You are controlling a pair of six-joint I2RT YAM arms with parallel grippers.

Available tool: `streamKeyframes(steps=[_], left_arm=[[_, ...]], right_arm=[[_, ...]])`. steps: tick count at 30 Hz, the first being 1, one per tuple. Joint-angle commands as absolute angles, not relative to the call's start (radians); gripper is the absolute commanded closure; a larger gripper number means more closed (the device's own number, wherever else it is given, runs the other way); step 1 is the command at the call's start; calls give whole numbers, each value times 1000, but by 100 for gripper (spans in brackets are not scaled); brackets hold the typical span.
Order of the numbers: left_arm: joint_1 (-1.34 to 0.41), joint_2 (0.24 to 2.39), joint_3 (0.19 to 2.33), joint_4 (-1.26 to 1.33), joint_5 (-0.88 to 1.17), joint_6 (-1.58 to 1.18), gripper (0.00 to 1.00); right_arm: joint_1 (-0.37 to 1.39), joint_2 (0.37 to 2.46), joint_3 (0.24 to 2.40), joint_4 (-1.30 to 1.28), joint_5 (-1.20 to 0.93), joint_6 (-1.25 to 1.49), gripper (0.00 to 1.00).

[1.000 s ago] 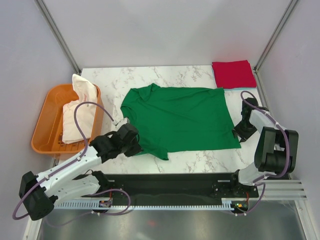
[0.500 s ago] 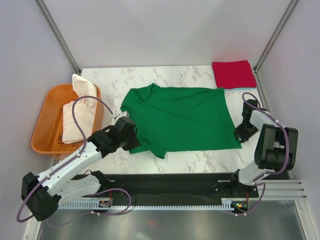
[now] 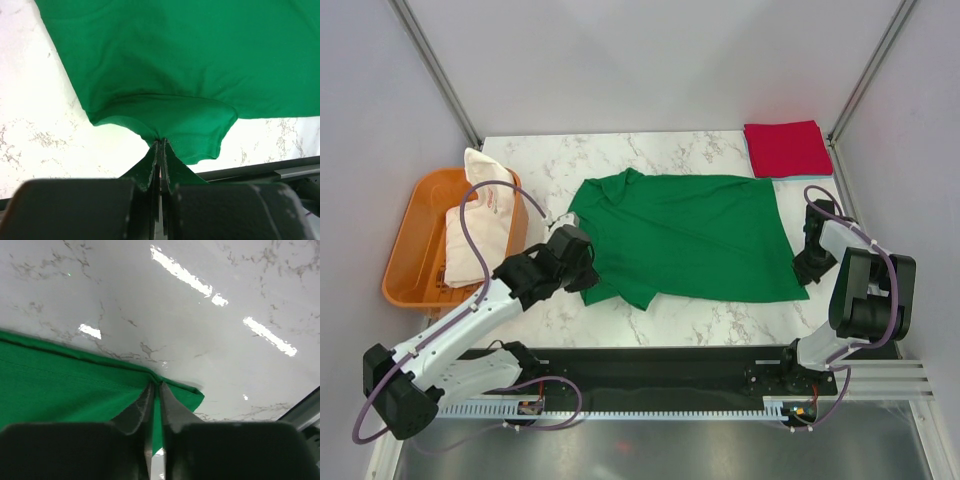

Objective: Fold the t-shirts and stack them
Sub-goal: Flatten the tshirt out

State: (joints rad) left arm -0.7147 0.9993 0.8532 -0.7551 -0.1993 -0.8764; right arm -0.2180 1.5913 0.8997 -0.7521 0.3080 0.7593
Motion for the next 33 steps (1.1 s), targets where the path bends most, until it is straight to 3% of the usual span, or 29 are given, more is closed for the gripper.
streamKeyframes(steps=[1,3,6,20,33], left_arm=[[-712,982,910,-778,-246,-821,98],[-712,985,913,-776,-238,-816,98],[-710,991,911,-773,-222,-807,98],[-712,968,838,-692,-129,-753,98],[-712,960,818,-658,-120,-721,98]], right_arm=[[-222,1595,936,-811,353,723,80],[-222,1589,942,-831,353,718,70],[-222,1557,950,-862,342,724,66],[-239,1480,894,-936,311,724,61],[-242,1542,799,-790,319,767,64]])
